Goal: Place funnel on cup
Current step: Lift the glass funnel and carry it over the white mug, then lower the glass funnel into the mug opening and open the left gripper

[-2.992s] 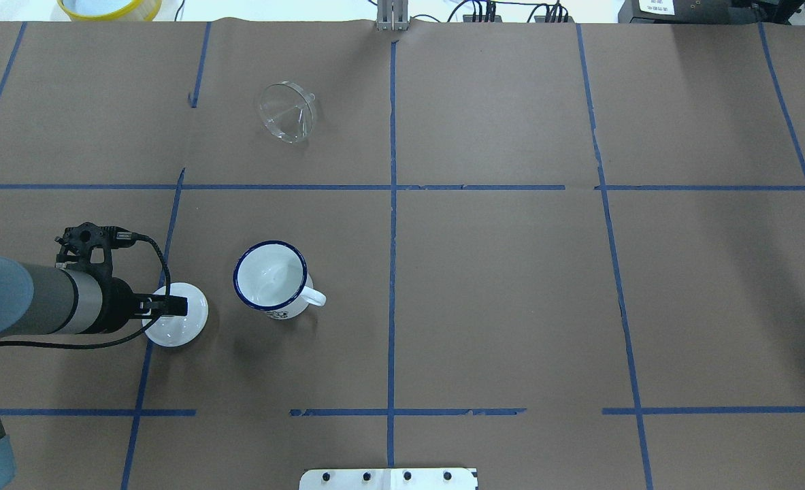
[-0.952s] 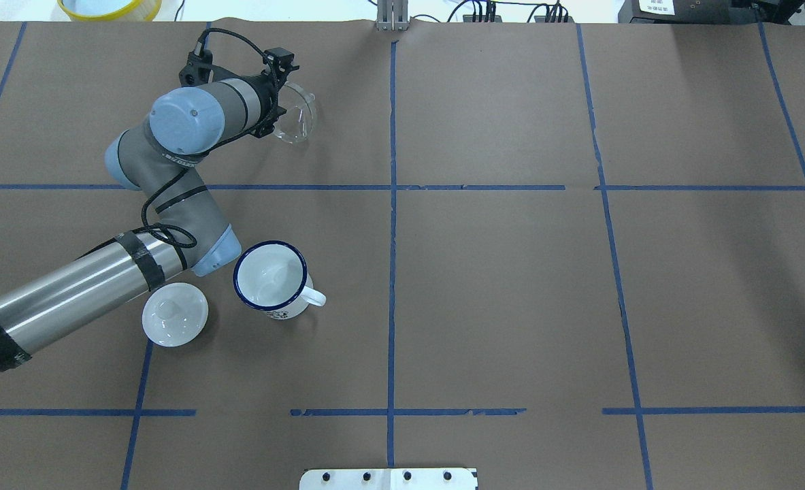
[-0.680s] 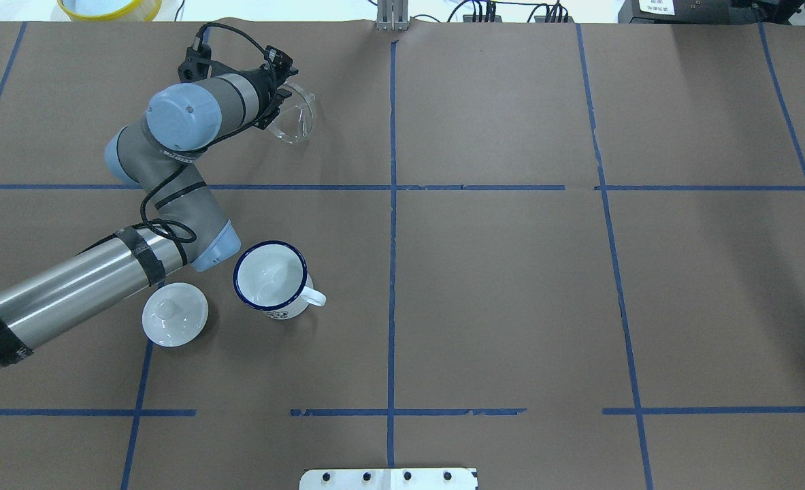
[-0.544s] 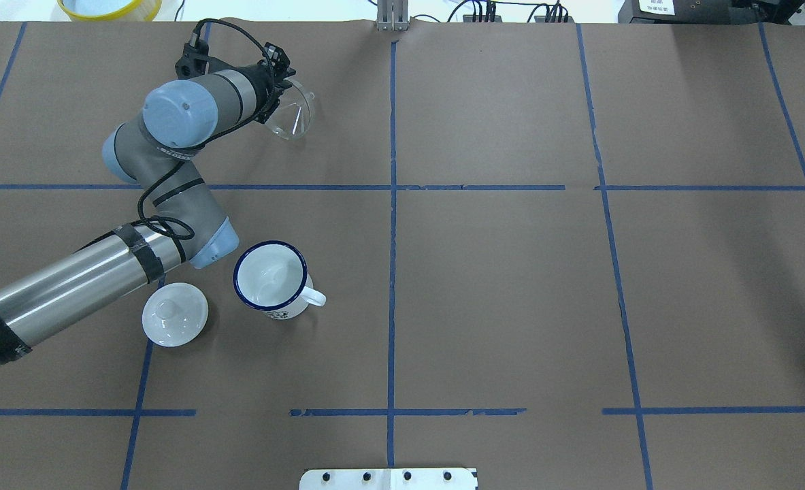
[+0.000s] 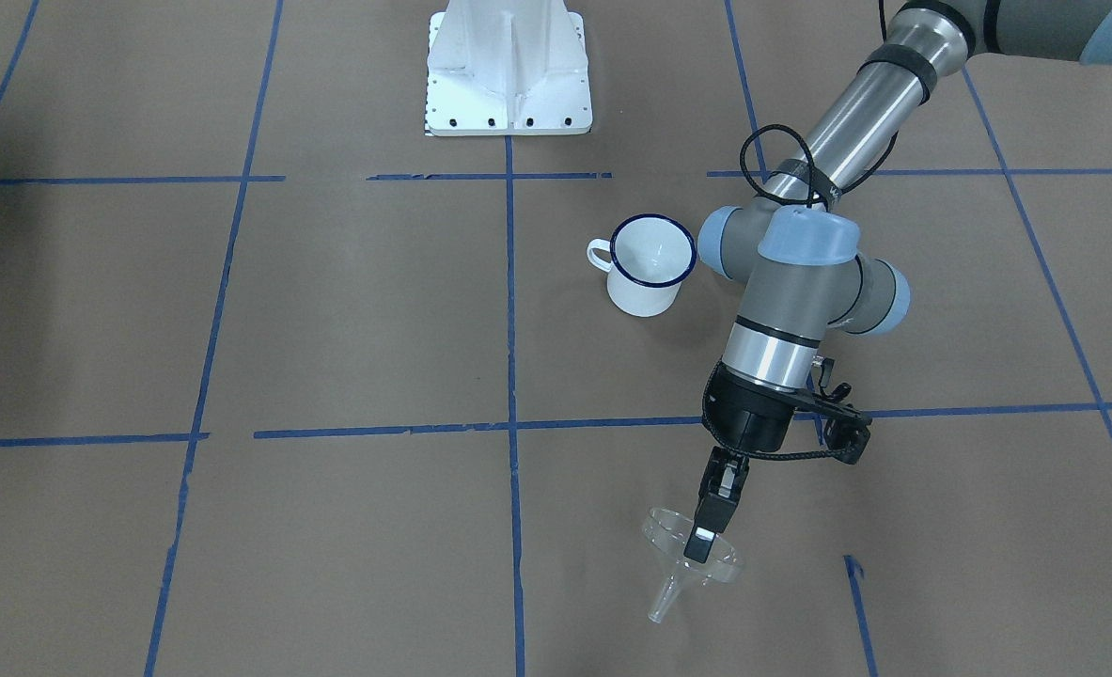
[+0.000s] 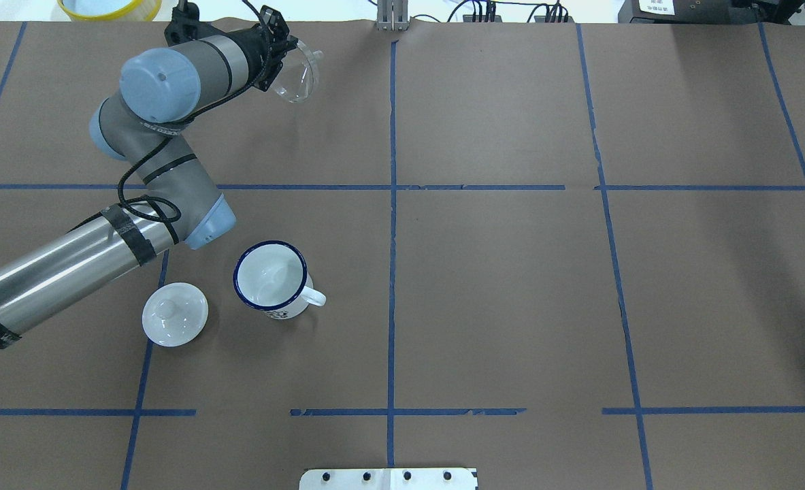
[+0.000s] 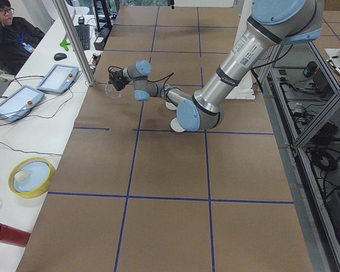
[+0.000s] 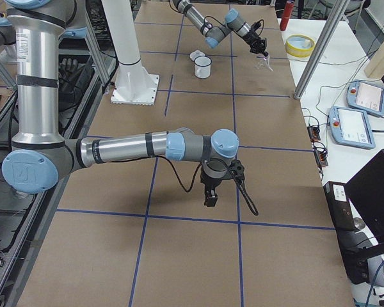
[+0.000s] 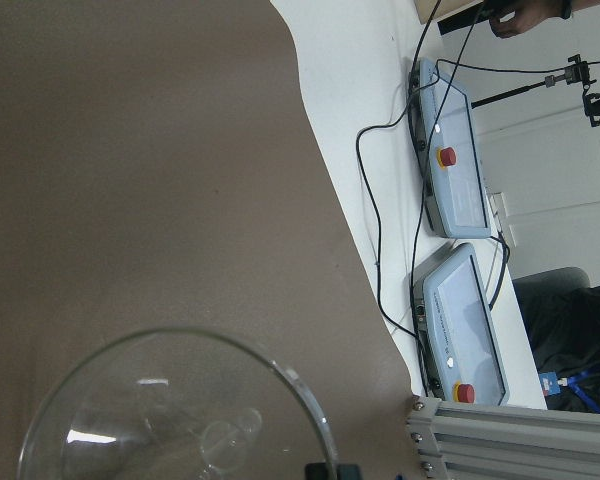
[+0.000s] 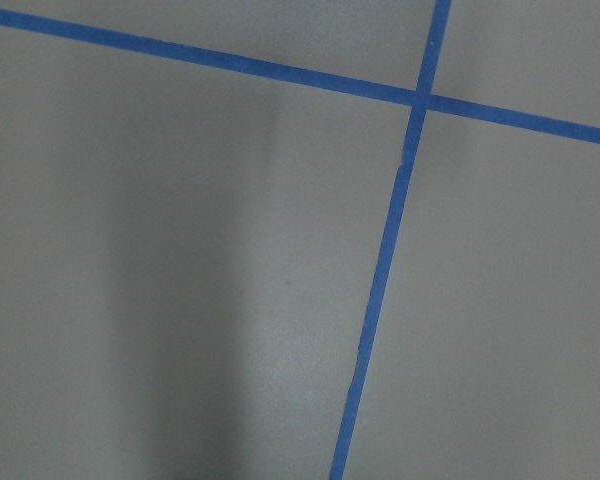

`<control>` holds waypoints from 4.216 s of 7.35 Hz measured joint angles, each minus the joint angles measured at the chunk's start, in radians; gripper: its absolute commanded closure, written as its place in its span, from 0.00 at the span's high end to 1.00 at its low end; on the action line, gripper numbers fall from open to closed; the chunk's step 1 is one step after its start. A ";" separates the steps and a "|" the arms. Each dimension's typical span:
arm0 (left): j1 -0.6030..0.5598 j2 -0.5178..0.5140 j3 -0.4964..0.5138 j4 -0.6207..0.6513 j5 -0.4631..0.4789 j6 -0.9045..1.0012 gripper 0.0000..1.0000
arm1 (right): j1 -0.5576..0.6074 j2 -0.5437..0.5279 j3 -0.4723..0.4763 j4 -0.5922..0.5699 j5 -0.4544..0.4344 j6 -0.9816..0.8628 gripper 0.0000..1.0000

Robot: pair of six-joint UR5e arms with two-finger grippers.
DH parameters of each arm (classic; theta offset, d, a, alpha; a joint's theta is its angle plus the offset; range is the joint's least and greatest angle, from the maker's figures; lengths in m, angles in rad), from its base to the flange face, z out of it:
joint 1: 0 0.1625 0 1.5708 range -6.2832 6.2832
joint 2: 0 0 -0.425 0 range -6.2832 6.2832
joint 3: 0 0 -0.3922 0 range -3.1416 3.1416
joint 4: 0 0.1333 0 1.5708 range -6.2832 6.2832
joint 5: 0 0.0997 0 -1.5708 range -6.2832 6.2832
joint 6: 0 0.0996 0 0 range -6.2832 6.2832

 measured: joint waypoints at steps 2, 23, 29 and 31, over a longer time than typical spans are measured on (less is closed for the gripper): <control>-0.016 0.048 -0.240 0.183 -0.132 0.057 0.00 | 0.000 0.000 0.000 0.000 0.000 0.000 1.00; 0.214 -0.056 -0.571 1.534 -0.409 0.750 0.00 | 0.000 0.000 0.000 0.000 0.000 0.000 1.00; 0.250 -0.044 -0.571 1.498 -0.408 0.749 0.43 | 0.000 0.000 0.000 0.000 0.000 0.000 1.00; 0.251 -0.037 -0.577 1.498 -0.408 0.750 1.00 | 0.000 0.000 0.000 -0.001 0.000 0.000 1.00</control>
